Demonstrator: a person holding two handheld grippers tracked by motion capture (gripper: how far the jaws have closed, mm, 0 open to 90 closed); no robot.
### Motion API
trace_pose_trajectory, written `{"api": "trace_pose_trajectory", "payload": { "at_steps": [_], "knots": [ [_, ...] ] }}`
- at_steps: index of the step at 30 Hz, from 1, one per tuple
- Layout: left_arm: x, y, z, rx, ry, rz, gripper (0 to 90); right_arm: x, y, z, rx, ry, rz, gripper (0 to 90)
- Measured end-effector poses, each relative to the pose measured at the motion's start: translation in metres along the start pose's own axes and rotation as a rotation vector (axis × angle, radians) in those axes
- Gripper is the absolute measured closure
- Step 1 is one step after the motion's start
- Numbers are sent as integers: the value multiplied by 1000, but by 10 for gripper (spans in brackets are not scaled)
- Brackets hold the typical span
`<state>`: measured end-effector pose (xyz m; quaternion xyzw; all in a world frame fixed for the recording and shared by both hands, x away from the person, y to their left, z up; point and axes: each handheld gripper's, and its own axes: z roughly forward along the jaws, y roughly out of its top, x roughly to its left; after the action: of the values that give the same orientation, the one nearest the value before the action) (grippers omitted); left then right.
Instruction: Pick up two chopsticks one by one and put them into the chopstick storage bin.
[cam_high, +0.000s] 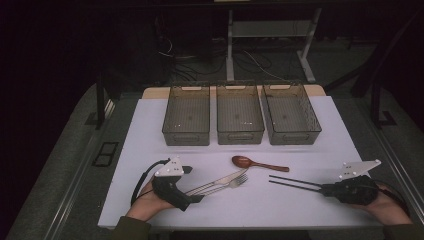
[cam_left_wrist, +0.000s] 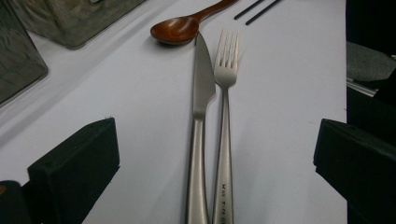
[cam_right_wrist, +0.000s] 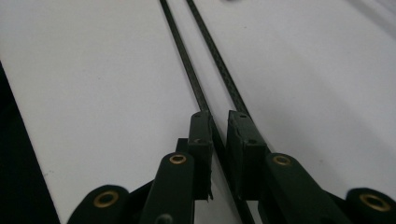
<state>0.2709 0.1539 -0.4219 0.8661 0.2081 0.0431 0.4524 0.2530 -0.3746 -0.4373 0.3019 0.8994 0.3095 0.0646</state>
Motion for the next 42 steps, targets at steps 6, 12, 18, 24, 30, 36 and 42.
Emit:
{"api": "trace_pose_trajectory", "payload": {
  "at_steps": [6, 12, 18, 24, 30, 36, 42],
  "knots": [
    [0, 0, 0, 2, -2, 1, 0, -1, -2, 2, 3, 7, -41, 820],
    [0, 0, 0, 3, -2, 3, 0, 4, -1, 3, 18, 39, -90, 840],
    [0, 0, 0, 2, -2, 3, 0, 9, 2, 4, 32, 49, -123, 859],
    [0, 0, -1, 1, 0, 8, 0, 10, 2, 3, 29, 52, -135, 861],
    [0, 0, -1, -8, 3, -2, 0, 12, 4, -2, -16, 71, -127, 861],
    [0, -1, -4, -5, 19, 8, 0, 13, 5, -9, -67, 86, -103, 861],
    [-1, -2, -6, -17, 31, 2, 0, 13, 6, -19, -126, 79, -80, 862]
  ]
}}
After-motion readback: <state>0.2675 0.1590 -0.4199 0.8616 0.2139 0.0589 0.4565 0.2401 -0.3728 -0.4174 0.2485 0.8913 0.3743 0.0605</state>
